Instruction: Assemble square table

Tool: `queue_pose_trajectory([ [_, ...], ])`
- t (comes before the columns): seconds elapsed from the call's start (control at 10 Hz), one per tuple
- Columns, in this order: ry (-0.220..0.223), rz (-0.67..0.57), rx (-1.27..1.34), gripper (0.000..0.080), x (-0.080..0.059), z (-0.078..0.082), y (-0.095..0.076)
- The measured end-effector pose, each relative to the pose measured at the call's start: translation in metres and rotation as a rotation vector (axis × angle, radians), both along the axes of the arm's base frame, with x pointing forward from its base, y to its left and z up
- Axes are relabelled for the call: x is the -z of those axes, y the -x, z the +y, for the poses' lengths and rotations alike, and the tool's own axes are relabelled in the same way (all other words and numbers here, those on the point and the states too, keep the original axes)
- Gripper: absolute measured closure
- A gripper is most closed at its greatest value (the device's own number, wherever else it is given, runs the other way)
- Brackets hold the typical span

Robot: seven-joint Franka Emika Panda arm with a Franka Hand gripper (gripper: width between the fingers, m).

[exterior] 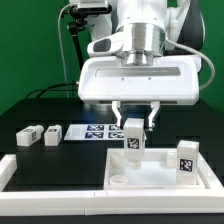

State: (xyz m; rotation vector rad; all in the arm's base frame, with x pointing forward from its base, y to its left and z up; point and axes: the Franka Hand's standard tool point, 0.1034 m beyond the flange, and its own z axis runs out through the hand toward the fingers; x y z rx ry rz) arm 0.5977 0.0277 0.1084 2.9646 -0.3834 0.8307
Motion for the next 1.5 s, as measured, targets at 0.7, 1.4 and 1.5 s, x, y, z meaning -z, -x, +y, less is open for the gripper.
queue_pose_trajectory([
  [0.7,0.036,0.000,-0.017,0.0507,0.004,-0.018,-0.010],
  [1.4,0.059,-0.009,-0.023,0.0507,0.015,-0.024,-0.017],
  [1.5,0.068,-0.044,-0.028,0.0507,0.016,-0.022,-0.019],
])
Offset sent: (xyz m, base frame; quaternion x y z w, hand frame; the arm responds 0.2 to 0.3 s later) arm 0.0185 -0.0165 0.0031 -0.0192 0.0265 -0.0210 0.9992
